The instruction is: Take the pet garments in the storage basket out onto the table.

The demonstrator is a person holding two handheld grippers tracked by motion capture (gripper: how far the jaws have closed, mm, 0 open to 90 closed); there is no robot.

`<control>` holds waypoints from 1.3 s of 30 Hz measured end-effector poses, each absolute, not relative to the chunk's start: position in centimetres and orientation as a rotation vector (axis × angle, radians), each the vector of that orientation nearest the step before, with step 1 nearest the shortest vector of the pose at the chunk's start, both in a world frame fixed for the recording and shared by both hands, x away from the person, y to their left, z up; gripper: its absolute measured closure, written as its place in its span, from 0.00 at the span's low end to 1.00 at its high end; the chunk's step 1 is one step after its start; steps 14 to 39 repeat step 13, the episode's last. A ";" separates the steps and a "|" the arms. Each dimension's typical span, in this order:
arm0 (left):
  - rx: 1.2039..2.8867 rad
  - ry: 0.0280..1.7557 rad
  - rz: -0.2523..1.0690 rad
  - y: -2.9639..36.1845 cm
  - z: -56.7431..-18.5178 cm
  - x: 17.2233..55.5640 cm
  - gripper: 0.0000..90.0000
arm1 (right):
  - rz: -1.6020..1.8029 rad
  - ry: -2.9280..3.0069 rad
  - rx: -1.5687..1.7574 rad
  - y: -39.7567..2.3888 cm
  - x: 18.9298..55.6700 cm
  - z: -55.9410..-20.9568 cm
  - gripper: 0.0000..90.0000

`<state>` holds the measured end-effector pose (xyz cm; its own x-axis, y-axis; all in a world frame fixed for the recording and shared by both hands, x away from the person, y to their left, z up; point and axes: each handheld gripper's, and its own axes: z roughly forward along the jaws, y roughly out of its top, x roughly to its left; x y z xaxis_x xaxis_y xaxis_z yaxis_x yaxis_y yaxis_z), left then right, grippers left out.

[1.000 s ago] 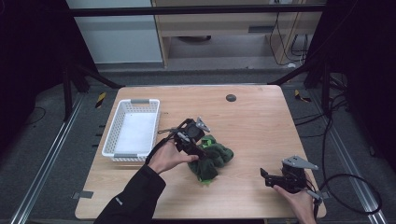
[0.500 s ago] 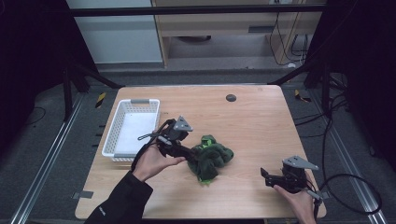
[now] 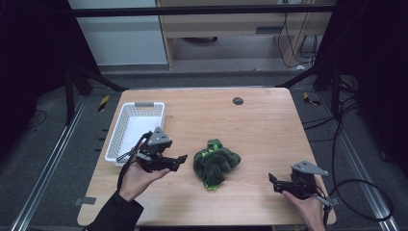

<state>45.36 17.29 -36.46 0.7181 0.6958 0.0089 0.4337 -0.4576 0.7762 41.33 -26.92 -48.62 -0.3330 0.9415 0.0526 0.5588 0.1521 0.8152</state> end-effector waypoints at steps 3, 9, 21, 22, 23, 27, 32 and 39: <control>2.066 0.892 0.457 18.8 -37.2 44.5 0.28 | 1.062 1.953 1.431 -26.9 41.3 -48.6 0.06; 2.022 0.937 0.478 20.6 -38.9 43.6 0.28 | 1.058 1.955 1.423 -26.9 41.3 -48.7 0.06; 1.975 0.985 0.482 22.3 -40.5 42.8 0.28 | 1.055 1.953 1.422 -26.9 41.2 -48.7 0.06; 1.975 0.985 0.482 22.3 -40.5 42.8 0.28 | 1.055 1.953 1.422 -26.9 41.2 -48.7 0.06; 1.975 0.985 0.482 22.3 -40.5 42.8 0.28 | 1.055 1.953 1.422 -26.9 41.2 -48.7 0.06; 1.975 0.985 0.482 22.3 -40.5 42.8 0.28 | 1.055 1.953 1.422 -26.9 41.2 -48.7 0.06; 1.975 0.985 0.482 22.3 -40.5 42.8 0.28 | 1.055 1.953 1.422 -26.9 41.2 -48.7 0.06; 1.975 0.985 0.482 22.3 -40.5 42.8 0.28 | 1.055 1.953 1.422 -26.9 41.2 -48.7 0.06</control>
